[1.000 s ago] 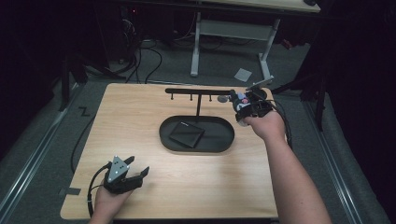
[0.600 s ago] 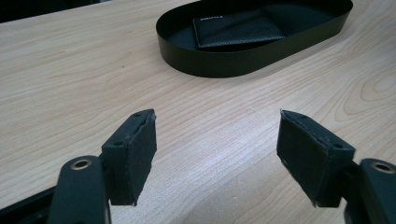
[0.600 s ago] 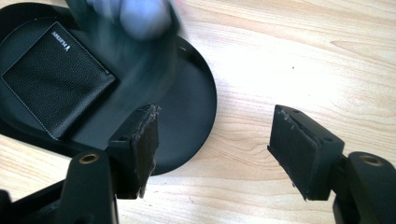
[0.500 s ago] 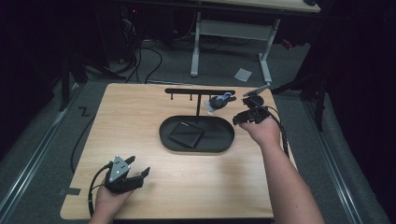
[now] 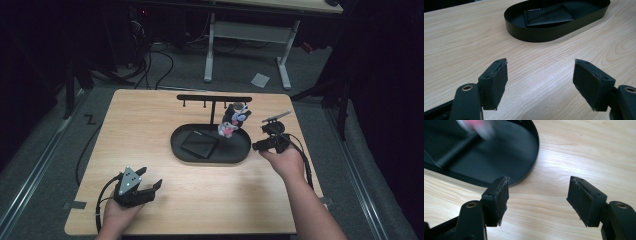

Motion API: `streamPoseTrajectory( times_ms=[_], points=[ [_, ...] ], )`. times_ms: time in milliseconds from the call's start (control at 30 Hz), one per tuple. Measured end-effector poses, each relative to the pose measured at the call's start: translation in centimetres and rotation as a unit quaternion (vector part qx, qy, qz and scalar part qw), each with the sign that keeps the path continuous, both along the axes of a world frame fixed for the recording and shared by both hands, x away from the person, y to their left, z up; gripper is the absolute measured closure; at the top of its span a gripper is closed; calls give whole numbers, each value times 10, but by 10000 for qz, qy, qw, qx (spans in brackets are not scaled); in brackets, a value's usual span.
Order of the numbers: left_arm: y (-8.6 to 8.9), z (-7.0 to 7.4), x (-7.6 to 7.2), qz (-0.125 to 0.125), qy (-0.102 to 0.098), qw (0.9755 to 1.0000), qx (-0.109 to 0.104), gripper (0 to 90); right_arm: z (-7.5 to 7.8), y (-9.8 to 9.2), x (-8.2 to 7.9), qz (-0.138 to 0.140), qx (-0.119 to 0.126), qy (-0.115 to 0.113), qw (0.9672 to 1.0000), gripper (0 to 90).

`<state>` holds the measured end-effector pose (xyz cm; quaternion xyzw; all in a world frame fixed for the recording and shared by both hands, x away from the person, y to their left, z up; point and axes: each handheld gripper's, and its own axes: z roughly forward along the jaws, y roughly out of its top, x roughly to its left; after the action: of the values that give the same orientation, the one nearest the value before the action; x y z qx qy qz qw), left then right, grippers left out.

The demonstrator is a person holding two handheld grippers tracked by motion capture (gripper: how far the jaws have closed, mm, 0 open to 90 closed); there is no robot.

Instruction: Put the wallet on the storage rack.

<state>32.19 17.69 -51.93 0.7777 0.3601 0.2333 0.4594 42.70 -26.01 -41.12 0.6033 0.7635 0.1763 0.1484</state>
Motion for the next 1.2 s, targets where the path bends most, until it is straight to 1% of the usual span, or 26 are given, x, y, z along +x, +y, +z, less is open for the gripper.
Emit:
streamPoseTrajectory(
  times_ms=[33, 67, 133, 200, 267, 367, 400, 467, 533, 633, 700, 733, 767, 800, 833, 867, 900, 1000, 1033, 1067, 1133, 1200],
  points=[
    [-1, 0, 0, 1, -3, 10000, 6, 283, -2, -1, -4, -6, 35, -60, 10000, 336],
    [-1, -1, 0, -6, -13, 10000, 14, 283, -6, -2, -8, -25, 71, -72, 9999, 336],
    [-2, 0, -1, -17, -13, 10000, 35, 282, -13, -5, -18, -43, 98, -229, 9997, 333],
    [-2, -1, -1, -16, -15, 10000, 36, 282, -22, -9, -29, -53, 128, -446, 9989, 312],
    [-2, -1, -1, -14, -16, 10000, 45, 282, -29, -12, -38, -55, 156, -633, 9979, 310],
    [-2, -1, -1, -13, -17, 10000, 58, 282, -41, -17, -54, -4, 129, -978, 9951, 292],
    [-3, -2, -1, -15, -19, 10000, 64, 282, -44, -18, -58, 14, 118, -1047, 9944, 279],
    [-3, -2, -1, -34, -19, 9999, 97, 282, -54, -21, -67, 102, 105, -1254, 9920, 237],
    [-4, -3, -2, -30, -20, 9999, 115, 282, -68, -24, -80, 155, 13, -1558, 9877, 235],
    [-5, -3, -3, -30, -18, 9999, 130, 280, -80, -26, -92, 196, 35, -1715, 9850, 212],
    [-5, -3, -3, -4, -19, 9999, 125, 280, -88, -27, -103, 269, 115, -1810, 9830, 195],
    [-5, -4, -4, 7, -12, 9999, 121, 280, -90, -28, -106, 286, 158, -1859, 9820, 188],
    [-6, -4, -4, 24, -7, 9999, 123, 280, -93, -29, -111, 321, 205, -1938, 9803, 171],
    [-6, -5, -4, 31, 8, 9999, 142, 280, -95, -29, -116, 317, 304, -2015, 9785, 152],
    [-7, -5, -4, 41, 6, 9999, 147, 279, -96, -29, -121, 354, 370, -2085, 9767, 148],
    [-7, -5, -4, 56, 8, 9999, 153, 278, -97, -28, -124, 371, 391, -2120, 9758, 143],
    [-8, -5, -5, 64, 0, 9999, 155, 275, -98, -27, -132, 412, 365, -2228, 9733, 128],
    [-8, -4, -6, 100, -33, 9998, 143, 274, -101, -28, -145, 406, 261, -2506, 9669, 72],
    [-8, -4, -6, 121, -45, 9998, 122, 272, -102, -29, -147, 406, 217, -2492, 9674, 58],
    [-9, -4, -7, 141, -49, 9998, 112, 272, -103, -30, -149, 446, 209, -2393, 9697, 52],
    [-10, -3, -8, 165, -57, 9998, 138, 272, -105, -33, -150, 473, 100, -2338, 9711, 47],
    [-11, -3, -8, 177, -64, 9997, 158, 271, -108, -37, -148, 462, 145, -2240, 9734, 36]
  ],
)
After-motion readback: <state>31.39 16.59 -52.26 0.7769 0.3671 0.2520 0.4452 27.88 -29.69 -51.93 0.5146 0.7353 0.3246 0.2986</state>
